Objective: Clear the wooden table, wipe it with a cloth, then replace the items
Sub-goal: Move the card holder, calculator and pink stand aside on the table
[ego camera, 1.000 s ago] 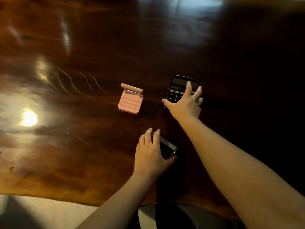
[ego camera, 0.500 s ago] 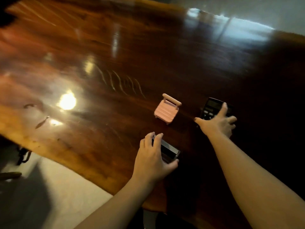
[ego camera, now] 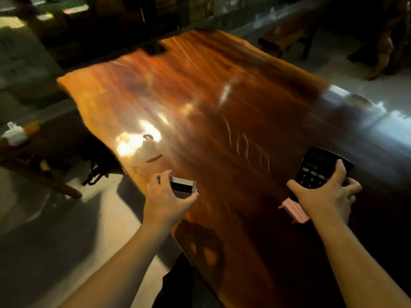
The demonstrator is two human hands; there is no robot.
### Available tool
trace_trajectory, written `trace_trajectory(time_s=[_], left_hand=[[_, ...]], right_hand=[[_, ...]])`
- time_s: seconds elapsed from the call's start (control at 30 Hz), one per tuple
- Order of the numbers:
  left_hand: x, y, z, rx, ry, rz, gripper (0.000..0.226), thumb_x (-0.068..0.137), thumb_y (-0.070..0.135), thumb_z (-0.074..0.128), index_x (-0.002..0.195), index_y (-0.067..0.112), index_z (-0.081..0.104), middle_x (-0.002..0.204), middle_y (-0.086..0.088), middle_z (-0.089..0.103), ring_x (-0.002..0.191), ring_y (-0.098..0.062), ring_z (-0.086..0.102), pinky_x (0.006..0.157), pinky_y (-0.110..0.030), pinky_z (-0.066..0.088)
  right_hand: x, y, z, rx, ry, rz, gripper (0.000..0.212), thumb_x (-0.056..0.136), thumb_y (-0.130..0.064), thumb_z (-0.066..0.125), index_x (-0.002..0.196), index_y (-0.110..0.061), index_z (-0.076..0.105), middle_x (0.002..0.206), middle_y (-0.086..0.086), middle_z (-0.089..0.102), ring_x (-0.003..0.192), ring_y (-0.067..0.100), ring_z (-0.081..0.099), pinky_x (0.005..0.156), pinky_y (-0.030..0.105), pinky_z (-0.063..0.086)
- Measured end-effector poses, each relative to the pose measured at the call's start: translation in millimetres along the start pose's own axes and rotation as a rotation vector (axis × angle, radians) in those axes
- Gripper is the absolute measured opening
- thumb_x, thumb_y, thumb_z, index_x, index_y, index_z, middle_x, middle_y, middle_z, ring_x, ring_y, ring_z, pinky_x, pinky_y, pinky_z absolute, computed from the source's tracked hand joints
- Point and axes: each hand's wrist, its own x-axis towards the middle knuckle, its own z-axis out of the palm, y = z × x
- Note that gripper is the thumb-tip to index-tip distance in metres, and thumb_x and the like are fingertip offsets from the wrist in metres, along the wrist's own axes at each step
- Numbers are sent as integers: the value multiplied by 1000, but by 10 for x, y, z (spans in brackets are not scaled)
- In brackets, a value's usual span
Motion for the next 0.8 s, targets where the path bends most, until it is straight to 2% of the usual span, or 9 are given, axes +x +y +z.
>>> trace_trajectory(time_s=[0.1,0.23,0.47,0.7,0.8], left_hand=[[352,-166,-162,-3,86,-75,94,62,74,75,134,24,42,129,-3,47,120,-25,47,91,-38,51],[972,-577,-407,-33,94,-169,99,64,74,74,141,21,40,137,-7,44,125,-28,44,96,-43,51],[1855,-1212,-447,-33,103,-299,104,61,79,70,143,23,39,138,-6,43,126,-28,41,96,-45,50],[2196,-1528,-200,9,95,-317,102,60,78,72,140,23,40,137,-8,45,124,-29,43,91,-40,50],[2224,-1625,-91,7,76,-317,105,59,77,74,142,24,35,138,-8,45,125,-29,43,92,-40,50]], right_hand=[[-83,-540,168,1,-61,-84,120,60,-53,91,150,-39,13,145,17,22,124,52,39,95,65,45],[-234,-1402,704,1,-154,-234,121,61,-58,88,152,-36,12,140,9,20,122,48,39,97,60,45],[-568,-2523,1763,-47,-308,-428,118,61,-68,79,152,-38,11,129,-2,17,119,41,40,89,50,51],[-879,-2995,2583,-85,-394,-484,124,54,-76,68,153,-38,5,129,-2,18,118,39,44,84,49,54],[-973,-3043,2823,-113,-415,-487,126,55,-77,70,154,-37,3,129,-3,18,119,37,45,87,48,54]])
